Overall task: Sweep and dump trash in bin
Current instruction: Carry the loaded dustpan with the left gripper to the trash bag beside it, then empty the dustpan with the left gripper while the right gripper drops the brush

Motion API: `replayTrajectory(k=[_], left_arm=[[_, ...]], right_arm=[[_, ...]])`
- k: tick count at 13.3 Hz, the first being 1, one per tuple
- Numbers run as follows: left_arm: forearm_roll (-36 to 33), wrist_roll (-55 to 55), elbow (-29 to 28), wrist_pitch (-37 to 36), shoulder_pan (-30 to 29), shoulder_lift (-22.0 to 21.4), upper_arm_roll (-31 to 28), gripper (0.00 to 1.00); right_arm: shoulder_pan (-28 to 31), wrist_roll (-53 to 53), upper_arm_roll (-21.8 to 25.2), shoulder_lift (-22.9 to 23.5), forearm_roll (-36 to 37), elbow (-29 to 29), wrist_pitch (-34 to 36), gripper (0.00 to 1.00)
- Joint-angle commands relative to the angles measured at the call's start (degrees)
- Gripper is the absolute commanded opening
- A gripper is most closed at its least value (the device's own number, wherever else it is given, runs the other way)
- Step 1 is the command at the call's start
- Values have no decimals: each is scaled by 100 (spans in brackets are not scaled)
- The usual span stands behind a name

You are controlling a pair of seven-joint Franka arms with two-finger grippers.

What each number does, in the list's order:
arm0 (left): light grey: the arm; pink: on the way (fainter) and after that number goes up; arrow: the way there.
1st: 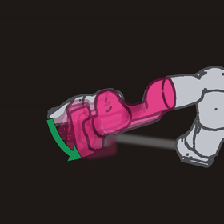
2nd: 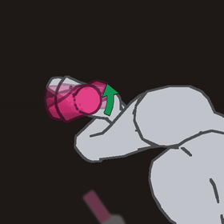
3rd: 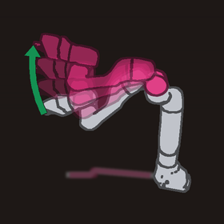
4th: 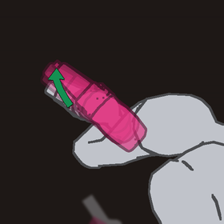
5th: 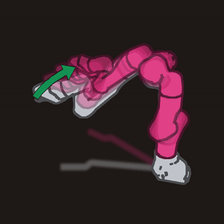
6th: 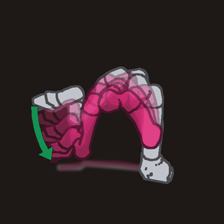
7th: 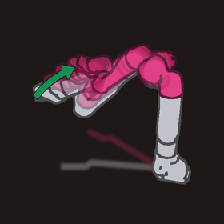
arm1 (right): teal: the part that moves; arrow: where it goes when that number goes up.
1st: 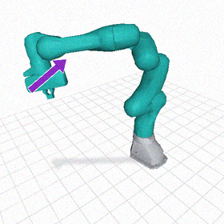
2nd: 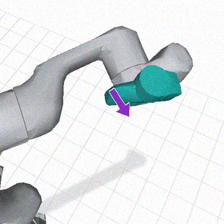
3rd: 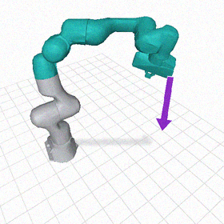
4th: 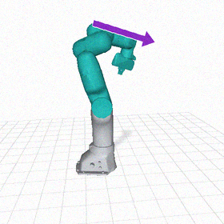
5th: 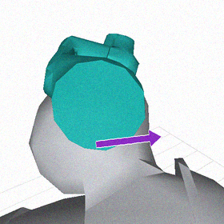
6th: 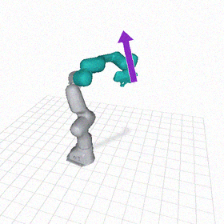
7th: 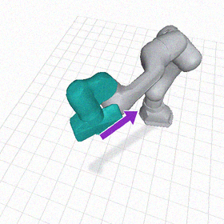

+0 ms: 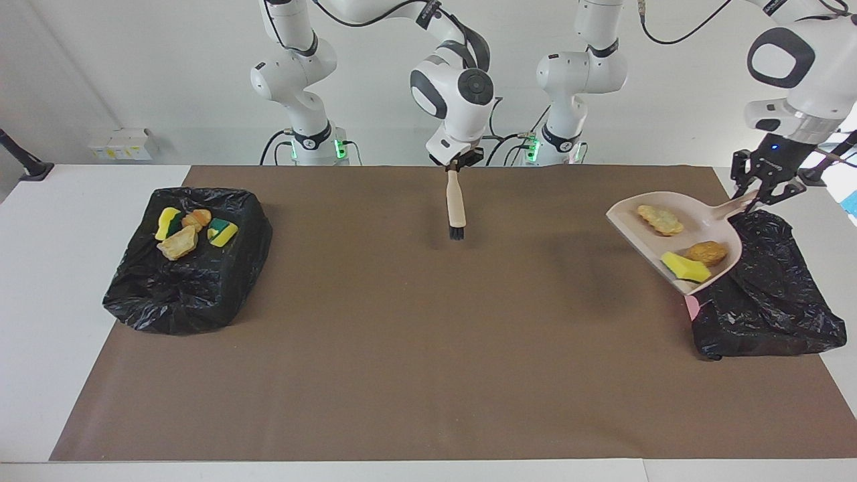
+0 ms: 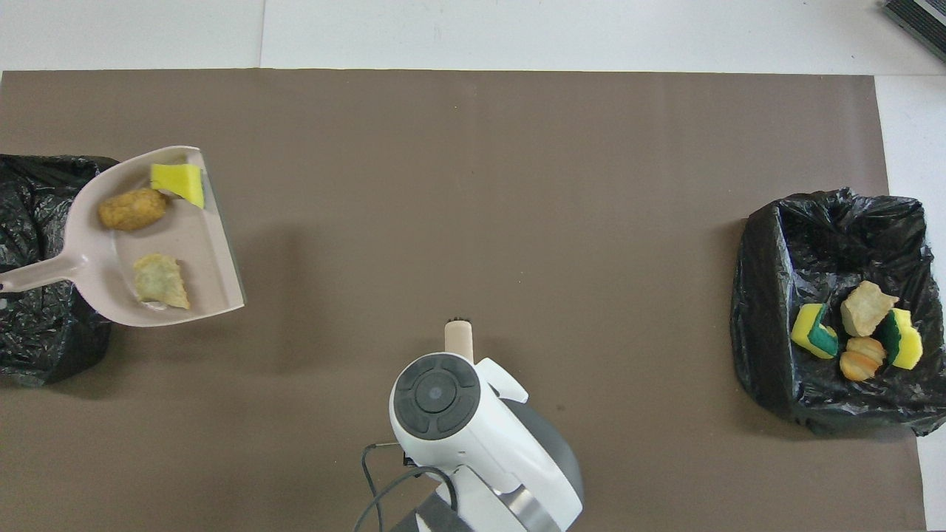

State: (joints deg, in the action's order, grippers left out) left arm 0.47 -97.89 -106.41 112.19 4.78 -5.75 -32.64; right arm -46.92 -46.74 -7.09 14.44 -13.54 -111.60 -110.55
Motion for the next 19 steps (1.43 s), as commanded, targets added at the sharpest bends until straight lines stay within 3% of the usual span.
replayTrajectory(k=[1,2,4,6,11,16,19], left_arm=[[-36,-361,673,-286,5,460,-487,0],[-334,-484,726,-181,5,495,-550,0],[-1098,-503,919,125,-3,758,-551,0],[-1513,-494,1139,372,-3,1083,-551,0],[-2840,-565,1079,1365,14,1646,-551,0],[-3903,-503,1105,1402,111,1665,-542,0],[-4080,-433,1087,1296,190,1559,-516,0]], right_arm=[[-28,-63,6,41,-105,-55,-117,0],[-28,-63,6,50,-105,-55,-108,0],[-10,-63,6,24,-105,-11,-143,100],[77,-37,14,-47,-105,94,-29,100],[130,25,93,-135,79,488,321,100],[1139,953,85,-433,133,1473,1744,100],[1868,1920,85,-495,167,2122,2623,100]])
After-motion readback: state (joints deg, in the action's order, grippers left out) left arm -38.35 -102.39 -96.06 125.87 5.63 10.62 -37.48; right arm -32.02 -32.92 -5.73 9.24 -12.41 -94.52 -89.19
